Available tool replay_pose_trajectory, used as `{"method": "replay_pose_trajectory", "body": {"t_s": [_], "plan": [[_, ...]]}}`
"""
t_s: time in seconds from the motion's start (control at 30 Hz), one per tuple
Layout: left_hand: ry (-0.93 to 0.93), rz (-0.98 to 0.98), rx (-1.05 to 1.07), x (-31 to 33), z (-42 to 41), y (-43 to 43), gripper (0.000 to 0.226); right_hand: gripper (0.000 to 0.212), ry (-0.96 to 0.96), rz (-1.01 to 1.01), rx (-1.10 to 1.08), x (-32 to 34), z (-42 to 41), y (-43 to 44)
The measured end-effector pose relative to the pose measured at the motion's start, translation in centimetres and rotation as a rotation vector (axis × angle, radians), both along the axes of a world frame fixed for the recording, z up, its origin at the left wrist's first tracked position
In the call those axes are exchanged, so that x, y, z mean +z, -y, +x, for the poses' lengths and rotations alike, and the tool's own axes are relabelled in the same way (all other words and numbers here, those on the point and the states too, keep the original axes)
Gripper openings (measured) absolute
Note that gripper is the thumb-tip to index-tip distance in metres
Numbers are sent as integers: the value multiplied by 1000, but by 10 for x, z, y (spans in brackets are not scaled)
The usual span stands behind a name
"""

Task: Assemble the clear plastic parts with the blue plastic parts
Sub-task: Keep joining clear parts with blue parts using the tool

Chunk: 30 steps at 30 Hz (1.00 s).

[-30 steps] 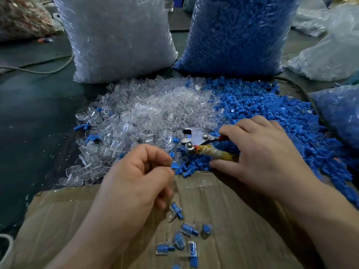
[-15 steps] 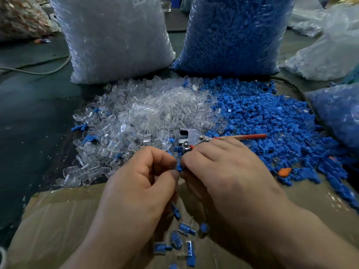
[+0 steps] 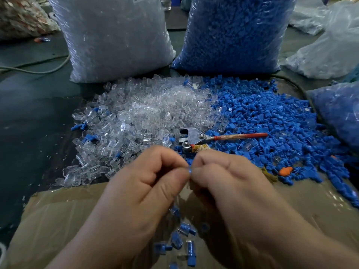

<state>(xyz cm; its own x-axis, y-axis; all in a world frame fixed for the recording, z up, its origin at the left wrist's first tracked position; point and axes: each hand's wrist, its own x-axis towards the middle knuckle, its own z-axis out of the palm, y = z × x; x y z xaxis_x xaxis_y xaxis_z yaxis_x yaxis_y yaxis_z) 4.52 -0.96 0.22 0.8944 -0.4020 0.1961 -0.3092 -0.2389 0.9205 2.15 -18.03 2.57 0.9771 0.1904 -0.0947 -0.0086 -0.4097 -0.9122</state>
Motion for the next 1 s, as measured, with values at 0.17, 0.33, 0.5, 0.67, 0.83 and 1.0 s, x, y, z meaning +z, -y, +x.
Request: {"method": "replay_pose_trajectory", "body": {"t_s": [0.17,0.33,0.5,0.67,0.83,1.0], "plan": [[196,182,39,9,-2,-8,19,30,-274,-23,19,10,4,14],[223,588,200,8,9,-19,8,41,236,-941,-65,-6,2,22],[224,744,33,3,2,-10,25,53,321,-998,-64,-19,7,15],[242,758,-112,8,-4,-2,11,54,432,-997,-40,-27,16,7],[198,670,97,7,1,-10,14,51,496,-996,26,-29,23,0],[265,958,376,1,14,-13,80,44,440,-965,15,-28,23,-2]]}}
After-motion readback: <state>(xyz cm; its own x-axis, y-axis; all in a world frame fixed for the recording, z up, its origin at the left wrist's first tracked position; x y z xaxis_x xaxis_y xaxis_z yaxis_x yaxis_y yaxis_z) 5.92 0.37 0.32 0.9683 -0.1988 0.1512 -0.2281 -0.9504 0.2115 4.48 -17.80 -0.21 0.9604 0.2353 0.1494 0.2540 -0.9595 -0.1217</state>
